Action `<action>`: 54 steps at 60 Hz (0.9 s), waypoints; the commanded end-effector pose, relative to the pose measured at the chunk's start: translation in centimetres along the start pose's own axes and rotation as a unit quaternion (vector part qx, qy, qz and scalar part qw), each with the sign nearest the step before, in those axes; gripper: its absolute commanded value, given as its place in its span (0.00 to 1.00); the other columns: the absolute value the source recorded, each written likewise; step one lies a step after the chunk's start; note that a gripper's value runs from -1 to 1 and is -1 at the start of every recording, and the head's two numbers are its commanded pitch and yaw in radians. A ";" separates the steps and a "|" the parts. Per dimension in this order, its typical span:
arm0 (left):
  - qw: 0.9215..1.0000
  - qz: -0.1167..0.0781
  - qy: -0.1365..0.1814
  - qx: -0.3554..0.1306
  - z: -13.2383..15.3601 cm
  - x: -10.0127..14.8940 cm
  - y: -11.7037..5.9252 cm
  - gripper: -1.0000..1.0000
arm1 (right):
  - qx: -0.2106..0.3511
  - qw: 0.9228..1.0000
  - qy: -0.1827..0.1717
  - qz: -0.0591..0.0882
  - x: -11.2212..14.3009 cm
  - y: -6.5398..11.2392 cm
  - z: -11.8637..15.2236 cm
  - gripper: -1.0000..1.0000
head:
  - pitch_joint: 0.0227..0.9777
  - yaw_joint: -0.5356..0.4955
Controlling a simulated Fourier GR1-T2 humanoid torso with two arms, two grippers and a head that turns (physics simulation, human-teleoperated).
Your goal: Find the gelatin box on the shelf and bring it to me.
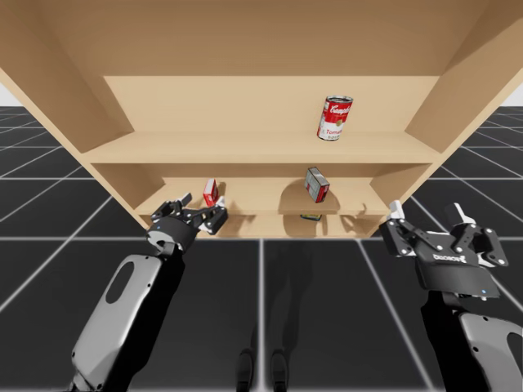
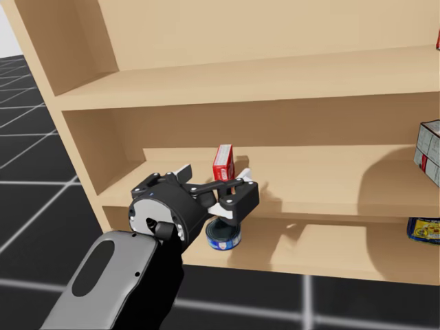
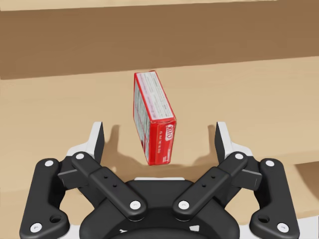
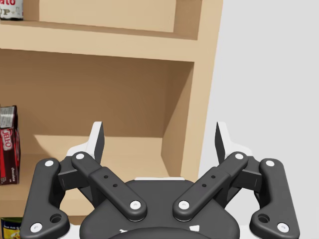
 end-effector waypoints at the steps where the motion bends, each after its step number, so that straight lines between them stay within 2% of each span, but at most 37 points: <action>1: 1.000 0.004 0.009 0.008 -2.1 -0.3 0.2 0.00 | -0.009 1.000 -0.004 0.000 0.1 -0.4 -0.1 0.00 | 0.57 0.77; 12: 1.000 0.008 0.015 0.013 -3.9 -0.4 0.5 0.00 | -0.011 1.000 -0.006 0.002 0.2 -0.5 -0.1 0.00 | 0.57 0.77; 25: 1.000 0.001 0.019 0.011 -4.9 -0.5 0.3 0.00 | -0.015 1.000 -0.011 0.002 0.3 -0.6 -0.1 0.00 | 0.57 0.77; 26: 1.000 -0.001 0.020 0.011 -5.0 -0.6 0.3 0.03 | -0.015 1.000 -0.011 0.002 0.3 -0.6 -0.1 0.00 | 0.57 0.77; 27: 1.000 -0.001 0.020 0.011 -5.0 -0.6 0.3 0.17 | -0.015 1.000 -0.011 0.003 0.3 -0.6 -0.1 0.00 | 0.57 0.77; 28: 1.000 -0.002 0.020 0.012 -5.0 -0.6 0.2 0.24 | -0.015 1.000 -0.011 0.003 0.3 -0.6 -0.1 0.00 | 0.57 0.77; 29: 1.000 -0.003 0.019 0.012 -4.9 -0.7 0.2 0.55 | -0.015 1.000 -0.011 0.004 0.3 -0.7 -0.1 0.00 | 0.57 0.77; 31: 1.000 -0.004 0.020 0.010 -4.9 -0.7 0.2 0.86 | -0.015 1.000 -0.011 0.004 0.3 -0.7 -0.1 0.00 | 0.57 0.77; 32: 1.000 -0.005 0.020 0.007 -4.8 -0.8 0.1 0.96 | -0.015 1.000 -0.011 0.004 0.3 -0.7 -0.1 0.00 | 0.57 0.77; 34: 1.000 -0.004 0.020 0.004 -4.8 -0.8 0.1 0.96 | -0.015 1.000 -0.011 0.004 0.3 -0.7 -0.1 0.00 | 0.57 0.77; 39: 1.000 0.011 0.024 -0.014 -4.5 -0.6 0.0 0.97 | -0.015 1.000 -0.011 0.005 0.3 -0.7 -0.1 0.00 | 0.57 0.76; 54: 0.999 0.006 -0.013 -0.033 -1.7 1.6 -0.3 1.00 | -0.016 1.000 -0.013 0.003 0.3 -0.7 -0.2 0.00 | 0.56 0.77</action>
